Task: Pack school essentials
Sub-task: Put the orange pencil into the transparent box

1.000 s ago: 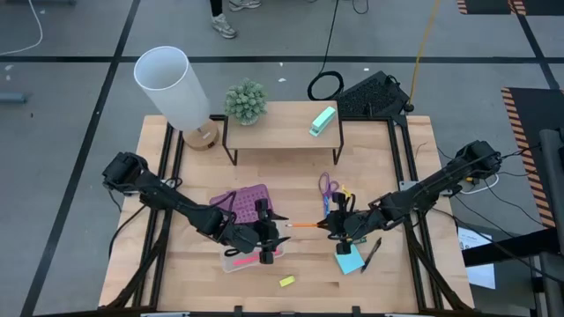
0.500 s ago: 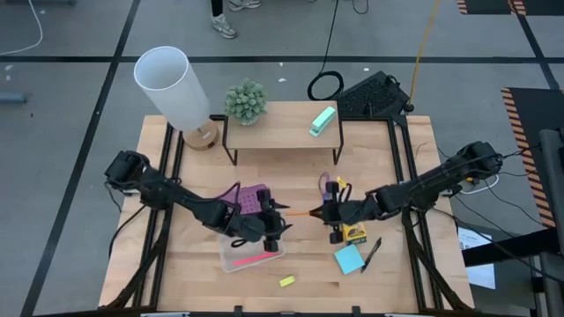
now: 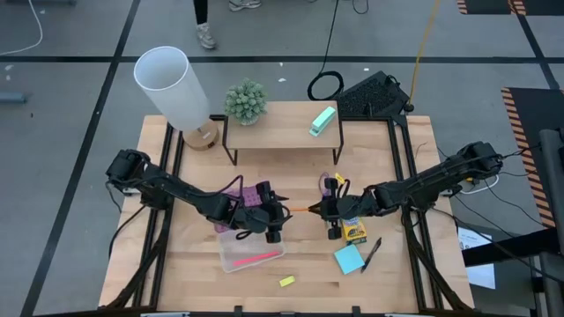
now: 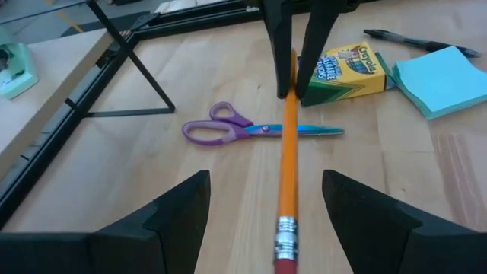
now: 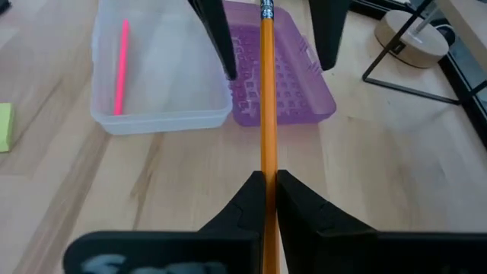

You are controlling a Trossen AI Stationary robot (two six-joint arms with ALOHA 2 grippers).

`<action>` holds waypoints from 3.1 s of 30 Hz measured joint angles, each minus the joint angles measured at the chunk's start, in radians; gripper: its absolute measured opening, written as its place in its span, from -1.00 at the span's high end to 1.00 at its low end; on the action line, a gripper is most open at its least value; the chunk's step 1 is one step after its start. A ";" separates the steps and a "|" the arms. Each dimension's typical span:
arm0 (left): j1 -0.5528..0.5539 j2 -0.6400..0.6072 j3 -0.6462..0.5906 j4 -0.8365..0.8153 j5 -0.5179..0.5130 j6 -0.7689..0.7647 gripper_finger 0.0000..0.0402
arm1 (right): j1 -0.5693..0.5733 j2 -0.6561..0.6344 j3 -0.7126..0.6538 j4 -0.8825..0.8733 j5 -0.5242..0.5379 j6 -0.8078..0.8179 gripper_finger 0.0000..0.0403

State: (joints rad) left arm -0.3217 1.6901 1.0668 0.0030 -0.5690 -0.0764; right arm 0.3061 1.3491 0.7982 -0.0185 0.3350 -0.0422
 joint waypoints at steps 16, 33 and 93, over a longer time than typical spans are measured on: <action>-0.008 0.000 0.000 0.001 0.002 0.004 -0.27 | 0.000 0.000 0.000 0.000 -0.001 0.003 0.93; -0.007 0.000 0.000 0.003 0.029 0.016 0.48 | 0.000 0.000 0.000 0.013 0.001 0.003 0.93; -0.536 -0.084 0.001 -0.614 0.008 -0.912 0.92 | 0.128 -0.312 0.000 -0.256 0.030 0.102 -0.42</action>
State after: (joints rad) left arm -0.8577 1.6066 1.0676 -0.6108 -0.5612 -0.9885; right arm 0.4339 1.0374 0.7982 -0.2741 0.3654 0.0597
